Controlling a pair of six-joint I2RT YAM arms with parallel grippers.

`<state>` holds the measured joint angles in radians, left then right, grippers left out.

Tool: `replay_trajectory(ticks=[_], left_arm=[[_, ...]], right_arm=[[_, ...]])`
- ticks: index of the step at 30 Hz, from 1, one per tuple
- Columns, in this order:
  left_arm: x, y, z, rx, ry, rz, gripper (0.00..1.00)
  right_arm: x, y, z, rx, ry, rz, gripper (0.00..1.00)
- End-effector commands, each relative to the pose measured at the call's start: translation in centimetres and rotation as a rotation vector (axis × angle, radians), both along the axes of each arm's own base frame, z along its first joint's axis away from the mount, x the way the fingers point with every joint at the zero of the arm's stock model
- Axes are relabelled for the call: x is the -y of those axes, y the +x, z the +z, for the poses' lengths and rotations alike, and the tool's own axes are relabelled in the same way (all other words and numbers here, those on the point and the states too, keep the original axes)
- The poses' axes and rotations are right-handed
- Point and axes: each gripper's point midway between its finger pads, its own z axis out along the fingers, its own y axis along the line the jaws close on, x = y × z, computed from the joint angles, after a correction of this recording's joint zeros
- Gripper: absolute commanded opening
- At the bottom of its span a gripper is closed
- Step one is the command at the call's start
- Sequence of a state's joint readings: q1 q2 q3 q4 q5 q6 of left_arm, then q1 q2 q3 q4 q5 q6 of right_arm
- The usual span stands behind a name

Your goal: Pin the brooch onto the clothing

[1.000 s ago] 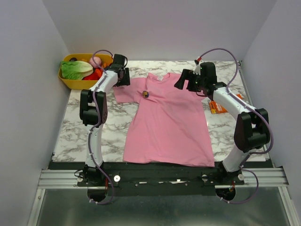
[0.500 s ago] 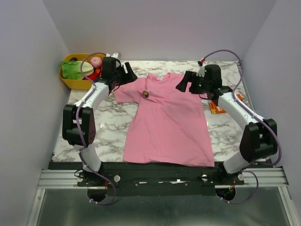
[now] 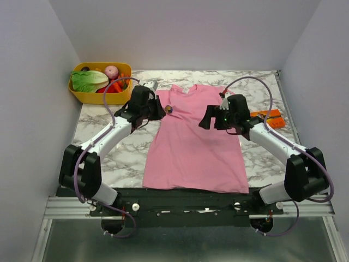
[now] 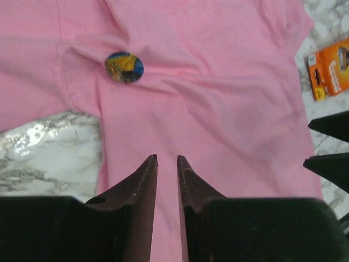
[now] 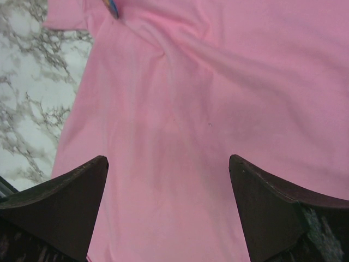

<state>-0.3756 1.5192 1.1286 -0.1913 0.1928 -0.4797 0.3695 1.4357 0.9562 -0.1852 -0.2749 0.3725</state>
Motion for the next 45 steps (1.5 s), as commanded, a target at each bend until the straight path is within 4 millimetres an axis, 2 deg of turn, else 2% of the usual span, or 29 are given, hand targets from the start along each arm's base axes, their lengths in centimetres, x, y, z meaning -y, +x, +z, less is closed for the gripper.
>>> replay_trajectory(ticks=[1,3,4,6,9,13,20,25,37,41,45], left_arm=[[-1.2,-3.6,-3.0,-0.060,0.099,0.026,0.17],[-1.4,-4.6,-3.6,-0.072,0.112,0.034,0.12],[-1.5,-5.4,-4.8,-0.097,0.120,0.028,0.07],[-1.5,-6.1,-5.8,-0.105,0.139,0.023,0.05],[-2.1,-7.5,-8.3,-0.158,0.185,0.018,0.00],[-2.0,-9.5,-10.6,-0.206,0.218,-0.003,0.00],[-0.5,-11.6,-12.4,-0.230,0.246,-0.055,0.00],[0.0,-12.4,-14.4,-0.272,0.278,-0.083,0.00],[-0.1,-14.2,-16.5,-0.360,0.297,-0.071,0.00],[-0.7,-15.4,-17.4,-0.406,0.319,-0.067,0.00],[-1.9,-16.2,-18.0,-0.428,0.361,-0.037,0.00]], right_arm=[[0.0,-1.9,-1.7,-0.021,-0.084,-0.003,1.00],[0.0,-2.5,-2.7,-0.032,-0.124,-0.006,1.00],[-0.6,-3.1,-3.2,-0.039,-0.147,0.012,1.00],[-0.6,-3.7,-4.5,-0.059,-0.193,0.015,1.00],[-1.3,-4.8,-5.7,-0.082,-0.233,0.039,1.00],[-2.3,-6.0,-7.8,-0.122,-0.290,0.076,1.00],[-3.3,-7.0,-9.7,-0.163,-0.329,0.112,1.00],[-2.7,-7.0,-10.8,-0.173,-0.405,0.096,1.00],[-1.8,-8.6,-11.6,-0.192,-0.528,0.099,1.00],[-1.9,-8.7,-11.2,-0.184,-0.527,0.098,1.00],[-2.1,-8.5,-9.7,-0.156,-0.509,0.089,1.00]])
